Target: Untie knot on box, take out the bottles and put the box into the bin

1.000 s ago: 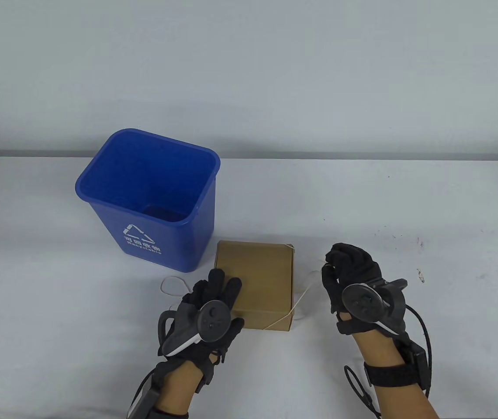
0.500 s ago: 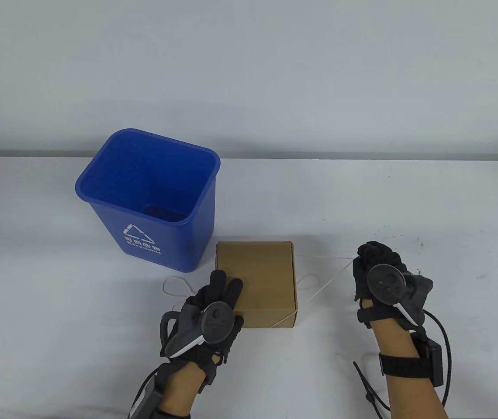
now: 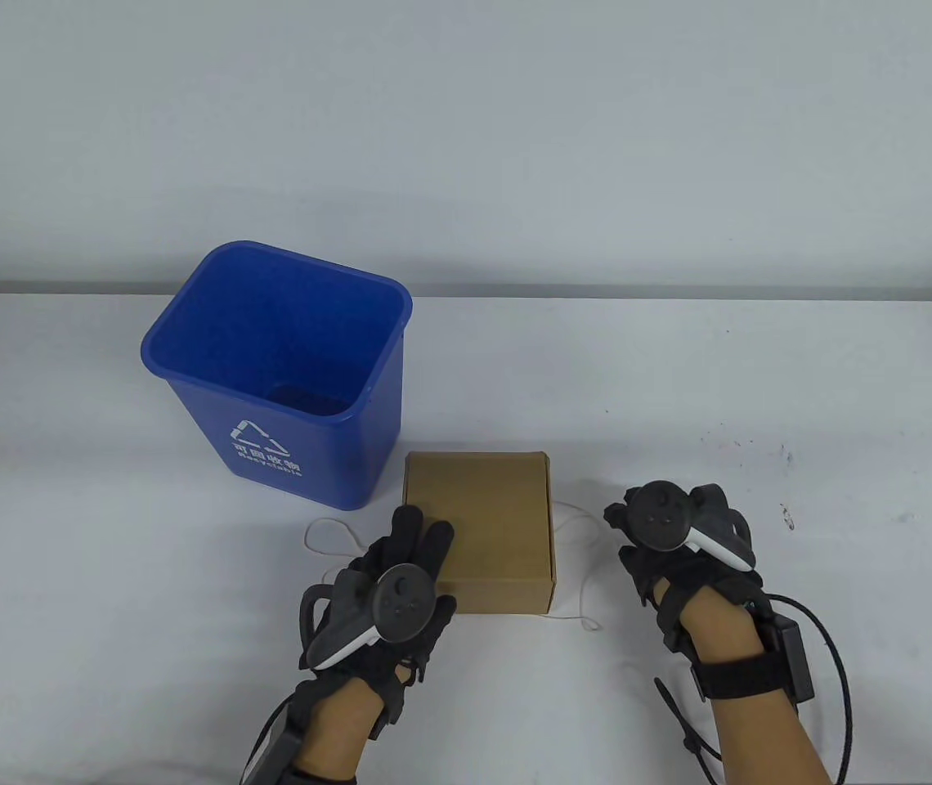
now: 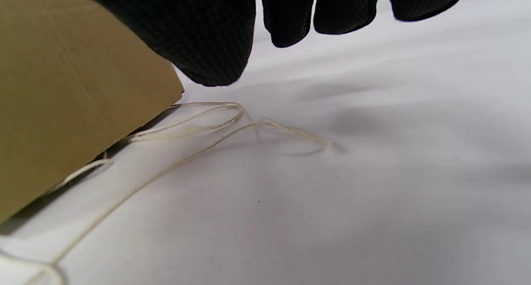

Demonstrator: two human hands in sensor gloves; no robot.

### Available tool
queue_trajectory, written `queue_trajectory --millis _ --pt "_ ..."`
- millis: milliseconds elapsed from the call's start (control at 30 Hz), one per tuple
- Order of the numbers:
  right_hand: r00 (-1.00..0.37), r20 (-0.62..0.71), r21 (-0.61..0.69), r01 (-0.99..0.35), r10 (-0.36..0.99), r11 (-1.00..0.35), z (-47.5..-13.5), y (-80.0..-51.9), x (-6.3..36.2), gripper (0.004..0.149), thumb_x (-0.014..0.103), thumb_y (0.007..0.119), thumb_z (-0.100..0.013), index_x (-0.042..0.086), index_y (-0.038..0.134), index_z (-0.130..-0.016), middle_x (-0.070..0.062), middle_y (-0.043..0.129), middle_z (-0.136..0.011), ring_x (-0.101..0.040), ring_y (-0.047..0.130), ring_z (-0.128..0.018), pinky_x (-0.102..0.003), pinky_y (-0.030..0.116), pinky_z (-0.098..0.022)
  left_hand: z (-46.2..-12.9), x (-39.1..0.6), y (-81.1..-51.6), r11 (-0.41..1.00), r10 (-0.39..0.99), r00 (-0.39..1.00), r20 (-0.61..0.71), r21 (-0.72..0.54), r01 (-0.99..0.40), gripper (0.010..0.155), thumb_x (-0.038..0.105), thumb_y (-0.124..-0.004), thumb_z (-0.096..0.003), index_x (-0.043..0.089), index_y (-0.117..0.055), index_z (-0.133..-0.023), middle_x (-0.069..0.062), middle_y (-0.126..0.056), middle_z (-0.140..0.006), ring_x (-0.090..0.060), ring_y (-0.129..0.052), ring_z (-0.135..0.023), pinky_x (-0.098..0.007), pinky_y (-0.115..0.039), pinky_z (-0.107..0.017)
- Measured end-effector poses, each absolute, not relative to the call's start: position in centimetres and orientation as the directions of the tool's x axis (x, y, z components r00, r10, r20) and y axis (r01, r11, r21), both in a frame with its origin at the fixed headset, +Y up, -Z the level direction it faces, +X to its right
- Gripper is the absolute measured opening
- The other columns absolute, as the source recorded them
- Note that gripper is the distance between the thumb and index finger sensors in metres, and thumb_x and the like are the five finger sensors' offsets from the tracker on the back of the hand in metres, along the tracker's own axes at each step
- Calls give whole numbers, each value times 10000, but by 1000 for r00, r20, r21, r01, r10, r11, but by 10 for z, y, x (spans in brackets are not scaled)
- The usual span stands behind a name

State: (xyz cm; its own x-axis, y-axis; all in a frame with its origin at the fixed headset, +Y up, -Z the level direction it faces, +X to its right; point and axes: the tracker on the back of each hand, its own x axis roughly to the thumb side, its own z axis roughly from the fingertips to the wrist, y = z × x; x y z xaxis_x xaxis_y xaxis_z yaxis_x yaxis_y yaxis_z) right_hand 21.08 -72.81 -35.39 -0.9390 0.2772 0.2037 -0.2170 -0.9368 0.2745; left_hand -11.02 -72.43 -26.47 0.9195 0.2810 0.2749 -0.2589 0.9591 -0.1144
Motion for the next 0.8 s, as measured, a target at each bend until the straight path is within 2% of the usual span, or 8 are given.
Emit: queue_trajectory --millis 67,167,267,433,600,633,733,800 --pt "-934 191 268 -245 301 -932 -354 -726 214 622 319 776 -481 131 545 -1027 -176 413 -1105 -545 448 -976 -717 449 -629 -265 -110 -724 957 287 915 284 -115 -265 877 502 -732 -500 338 -100 -1086 -87 -14 -1132 -535 -482 -1047 -717 -492 -717" --pt "-891 245 445 -247 382 -861 -350 -732 206 840 482 781 -482 110 324 -1081 -184 202 -1130 -577 270 -992 -751 336 -633 -265 -110 -724 959 282 914 293 -88 -268 924 545 -762 -478 314 -116 -1098 -114 -27 -1132 -566 -443 -1054 -733 -476 -716" --pt "-897 268 541 -162 352 -825 -345 -743 187 997 570 778 -459 105 143 -1070 -177 62 -1114 -584 165 -991 -764 275 -633 -266 -110 -723 965 263 922 286 -63 -255 980 585 -779 -461 322 -74 -1089 -145 -5 -1126 -593 -438 -1053 -739 -476 -715" --pt "-888 332 580 -75 319 -811 -341 -757 163 1140 642 792 -419 97 -3 -1028 -179 -54 -1076 -585 70 -976 -759 257 -638 -271 -114 -727 968 251 940 232 -53 -246 1015 628 -792 -441 309 -80 -1091 -254 -115 -1121 -608 -638 -982 -714 -606 -672" --pt "-894 358 543 -36 269 -839 -343 -765 152 1174 643 801 -412 89 -47 -1005 -187 -92 -1054 -579 127 -985 -750 286 -642 -270 -113 -727 972 235 952 197 -57 -229 983 635 -785 -441 337 -113 -1094 -275 -344 -1115 -534 -793 -904 -670 -681 -645" --pt "-900 352 545 -26 257 -838 -343 -767 152 1170 639 800 -413 80 -41 -1004 -196 -84 -1053 -562 190 -989 -730 313 -646 -270 -113 -728 970 241 952 189 -72 -231 984 634 -779 -444 343 -97 -1090 -272 -373 -1106 -526 -795 -900 -666 -678 -647" --pt "-909 375 510 39 182 -859 -344 -769 151 1157 650 787 -409 65 -8 -1013 -203 -35 -1067 -518 192 -983 -684 326 -654 -270 -114 -729 960 278 945 175 -94 -265 974 613 -773 -455 353 -72 -1080 -270 -409 -1079 -512 -798 -889 -662 -670 -648" --pt "-917 357 467 11 177 -884 -346 -767 150 1155 628 804 -411 50 7 -1015 -219 14 -1074 -460 294 -967 -616 406 -655 -270 -113 -730 958 284 942 177 -97 -270 974 607 -773 -456 353 -66 -1077 -276 -414 -1068 -501 -805 -881 -655 -677 -644"
